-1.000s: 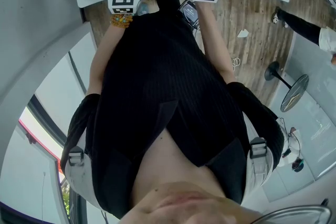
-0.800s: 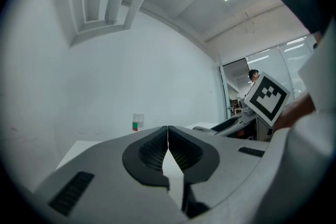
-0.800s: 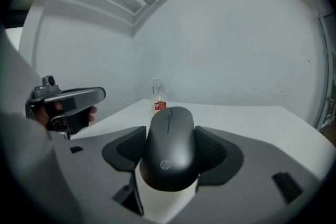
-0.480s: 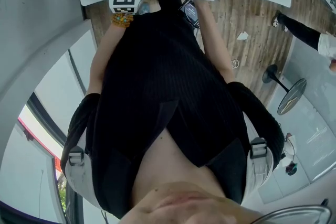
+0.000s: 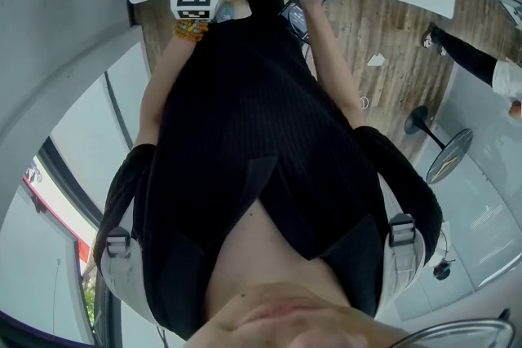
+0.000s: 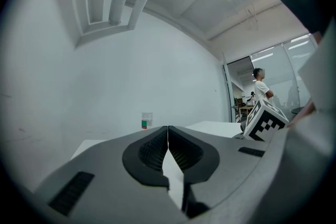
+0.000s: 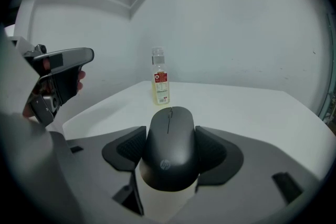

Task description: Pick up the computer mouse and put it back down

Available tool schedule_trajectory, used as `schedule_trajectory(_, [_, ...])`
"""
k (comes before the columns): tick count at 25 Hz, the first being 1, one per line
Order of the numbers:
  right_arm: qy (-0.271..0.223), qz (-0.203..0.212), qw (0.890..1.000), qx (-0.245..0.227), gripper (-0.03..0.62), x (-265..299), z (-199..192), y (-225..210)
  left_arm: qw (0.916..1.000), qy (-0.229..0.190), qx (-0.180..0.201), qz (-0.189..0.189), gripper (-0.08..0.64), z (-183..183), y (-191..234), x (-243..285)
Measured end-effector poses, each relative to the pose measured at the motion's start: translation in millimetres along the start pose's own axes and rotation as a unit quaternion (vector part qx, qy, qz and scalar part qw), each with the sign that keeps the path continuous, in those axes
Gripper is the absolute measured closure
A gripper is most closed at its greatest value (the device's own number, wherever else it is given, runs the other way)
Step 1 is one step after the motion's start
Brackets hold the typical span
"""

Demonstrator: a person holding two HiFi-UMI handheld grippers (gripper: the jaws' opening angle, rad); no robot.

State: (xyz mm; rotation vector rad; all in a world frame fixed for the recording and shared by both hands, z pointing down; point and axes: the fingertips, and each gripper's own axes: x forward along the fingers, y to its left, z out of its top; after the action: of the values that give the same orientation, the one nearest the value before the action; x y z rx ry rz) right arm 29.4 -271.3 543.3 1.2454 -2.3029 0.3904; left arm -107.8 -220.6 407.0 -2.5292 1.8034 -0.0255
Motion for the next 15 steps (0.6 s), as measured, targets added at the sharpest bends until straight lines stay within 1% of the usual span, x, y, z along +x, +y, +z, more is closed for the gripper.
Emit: schedule_trajectory(15, [0.040, 0.009, 0.999, 0.007, 0.311, 19.0, -28.5, 6.1, 1.0000, 0.003, -0.004, 0.003, 0.546, -3.4, 7.8, -1.0])
